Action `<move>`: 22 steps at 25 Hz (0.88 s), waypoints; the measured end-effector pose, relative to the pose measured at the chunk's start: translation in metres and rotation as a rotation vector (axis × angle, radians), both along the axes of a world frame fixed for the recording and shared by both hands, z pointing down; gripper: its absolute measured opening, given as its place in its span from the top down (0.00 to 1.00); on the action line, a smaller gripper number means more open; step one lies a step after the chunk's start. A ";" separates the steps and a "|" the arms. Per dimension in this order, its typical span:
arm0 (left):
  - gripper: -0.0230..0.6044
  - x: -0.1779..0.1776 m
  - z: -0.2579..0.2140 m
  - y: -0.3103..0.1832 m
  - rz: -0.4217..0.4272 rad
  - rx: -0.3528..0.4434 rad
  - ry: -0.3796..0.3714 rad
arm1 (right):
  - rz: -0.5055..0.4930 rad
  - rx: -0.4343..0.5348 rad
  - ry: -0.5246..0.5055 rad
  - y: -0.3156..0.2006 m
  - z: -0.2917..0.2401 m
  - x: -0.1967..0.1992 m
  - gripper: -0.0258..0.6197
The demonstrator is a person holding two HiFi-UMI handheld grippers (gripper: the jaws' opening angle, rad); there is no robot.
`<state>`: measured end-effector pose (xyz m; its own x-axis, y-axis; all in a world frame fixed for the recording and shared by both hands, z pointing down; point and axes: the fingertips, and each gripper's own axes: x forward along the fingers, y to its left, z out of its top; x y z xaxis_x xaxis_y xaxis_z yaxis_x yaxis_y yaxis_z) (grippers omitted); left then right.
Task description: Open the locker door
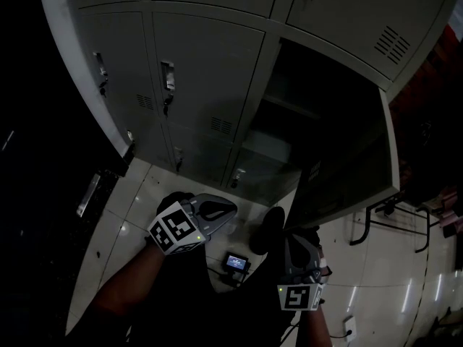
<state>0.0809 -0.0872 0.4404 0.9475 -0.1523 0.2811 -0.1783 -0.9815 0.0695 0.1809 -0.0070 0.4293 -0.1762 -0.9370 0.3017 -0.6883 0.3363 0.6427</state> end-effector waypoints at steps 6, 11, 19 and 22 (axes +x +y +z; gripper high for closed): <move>0.94 -0.001 -0.001 0.001 0.002 0.001 0.002 | -0.074 -0.090 -0.138 -0.024 0.002 -0.029 0.96; 0.94 -0.001 -0.001 0.001 0.004 0.001 0.001 | -0.072 -0.134 -0.392 -0.034 0.005 -0.027 0.96; 0.94 -0.001 -0.001 0.002 0.014 -0.003 0.000 | -0.142 -0.173 -0.523 -0.029 0.006 -0.036 0.96; 0.94 -0.001 -0.001 0.002 0.012 -0.003 -0.001 | -0.127 -0.179 -0.523 -0.030 0.008 -0.032 0.96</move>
<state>0.0794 -0.0848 0.4398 0.9491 -0.1399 0.2821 -0.1664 -0.9834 0.0723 0.1489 -0.0371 0.4373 -0.4527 -0.8409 0.2966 -0.8468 0.5096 0.1522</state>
